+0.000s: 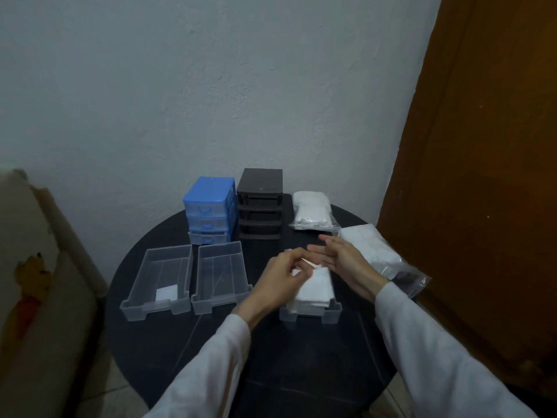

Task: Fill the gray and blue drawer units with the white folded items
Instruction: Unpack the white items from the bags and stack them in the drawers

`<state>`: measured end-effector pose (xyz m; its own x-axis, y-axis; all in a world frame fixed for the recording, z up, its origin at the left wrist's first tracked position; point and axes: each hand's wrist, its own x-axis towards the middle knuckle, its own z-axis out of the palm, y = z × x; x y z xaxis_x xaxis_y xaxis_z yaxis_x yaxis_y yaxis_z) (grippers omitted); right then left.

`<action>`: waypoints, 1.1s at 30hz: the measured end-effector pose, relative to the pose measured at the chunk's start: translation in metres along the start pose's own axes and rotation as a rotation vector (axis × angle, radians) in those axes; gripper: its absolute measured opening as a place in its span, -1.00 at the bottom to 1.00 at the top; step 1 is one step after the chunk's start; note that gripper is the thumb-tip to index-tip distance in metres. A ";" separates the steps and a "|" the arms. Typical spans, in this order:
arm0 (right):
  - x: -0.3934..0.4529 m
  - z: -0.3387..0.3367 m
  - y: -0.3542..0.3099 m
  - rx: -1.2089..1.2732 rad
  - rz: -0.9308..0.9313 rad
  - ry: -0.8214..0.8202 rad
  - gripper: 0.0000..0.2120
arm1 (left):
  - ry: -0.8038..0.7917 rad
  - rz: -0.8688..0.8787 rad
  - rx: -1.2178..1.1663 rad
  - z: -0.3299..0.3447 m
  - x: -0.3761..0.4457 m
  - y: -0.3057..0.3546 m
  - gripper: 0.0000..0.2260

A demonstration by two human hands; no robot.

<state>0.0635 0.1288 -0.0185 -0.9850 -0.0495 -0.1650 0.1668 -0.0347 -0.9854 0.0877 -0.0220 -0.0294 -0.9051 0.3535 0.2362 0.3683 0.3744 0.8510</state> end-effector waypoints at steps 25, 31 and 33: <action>-0.031 0.007 0.039 -0.979 -0.281 -0.131 -0.50 | -0.025 -0.030 0.332 0.027 -0.005 -0.027 -0.56; -0.033 0.009 0.035 -1.213 -0.271 -0.134 -0.51 | -0.091 -0.049 0.421 0.025 -0.006 -0.028 -0.54; -0.031 0.010 0.036 -1.268 -0.286 -0.125 -0.52 | -0.117 -0.061 0.463 0.025 -0.005 -0.028 -0.54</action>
<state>0.1010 0.1186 -0.0487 -0.9565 -0.2915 -0.0066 -0.2709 0.8969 -0.3495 0.0873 -0.0127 -0.0662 -0.9080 0.4028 0.1153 0.3949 0.7308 0.5568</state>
